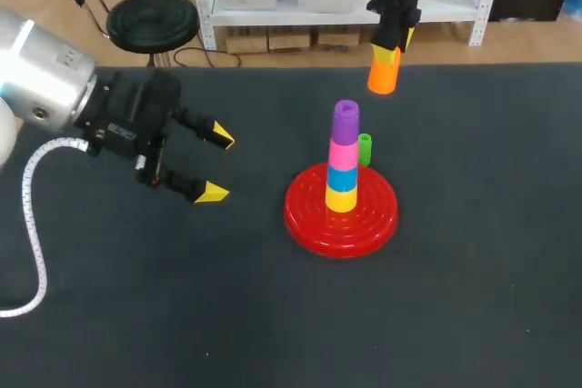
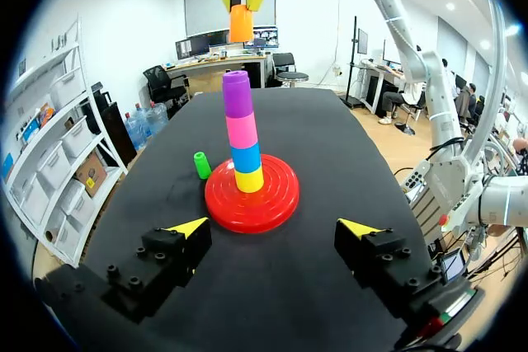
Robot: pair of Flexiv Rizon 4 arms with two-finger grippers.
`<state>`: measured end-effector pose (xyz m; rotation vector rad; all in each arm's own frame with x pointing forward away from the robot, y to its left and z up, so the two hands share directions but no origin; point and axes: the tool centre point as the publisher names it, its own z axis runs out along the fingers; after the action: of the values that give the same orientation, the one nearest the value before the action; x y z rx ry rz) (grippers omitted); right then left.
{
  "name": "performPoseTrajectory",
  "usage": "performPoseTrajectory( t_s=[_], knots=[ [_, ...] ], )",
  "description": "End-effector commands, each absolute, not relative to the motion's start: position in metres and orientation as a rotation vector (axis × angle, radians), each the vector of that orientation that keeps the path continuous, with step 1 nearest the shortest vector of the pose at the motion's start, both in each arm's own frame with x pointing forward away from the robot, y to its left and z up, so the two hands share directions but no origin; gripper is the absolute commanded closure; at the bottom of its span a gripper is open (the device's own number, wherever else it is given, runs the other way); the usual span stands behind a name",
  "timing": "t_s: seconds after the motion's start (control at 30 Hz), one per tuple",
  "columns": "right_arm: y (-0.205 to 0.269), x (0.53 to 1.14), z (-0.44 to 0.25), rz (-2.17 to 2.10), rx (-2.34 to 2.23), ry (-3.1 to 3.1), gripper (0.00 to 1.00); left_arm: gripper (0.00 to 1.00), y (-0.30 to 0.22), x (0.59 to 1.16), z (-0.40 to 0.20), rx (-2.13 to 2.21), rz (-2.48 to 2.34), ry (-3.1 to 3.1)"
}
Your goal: Pick up and stack the cylinders on the red base in this order: pink,purple,orange,green
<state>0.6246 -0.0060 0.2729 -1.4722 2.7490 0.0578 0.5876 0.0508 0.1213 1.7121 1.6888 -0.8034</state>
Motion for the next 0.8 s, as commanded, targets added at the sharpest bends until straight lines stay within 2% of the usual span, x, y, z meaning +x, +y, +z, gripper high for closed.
performPoseTrajectory(
  t_s=[0.03,0.8],
  knots=[
    [-0.001,0.614,0.267,0.039,-1.481,2.718,1.00,0.00,0.051,0.587,0.120,1.710,-0.802,1.686],
    [0.026,0.633,0.246,0.094,-1.613,2.702,1.00,0.00,0.051,0.587,0.120,1.710,-0.802,1.686]
  ],
)
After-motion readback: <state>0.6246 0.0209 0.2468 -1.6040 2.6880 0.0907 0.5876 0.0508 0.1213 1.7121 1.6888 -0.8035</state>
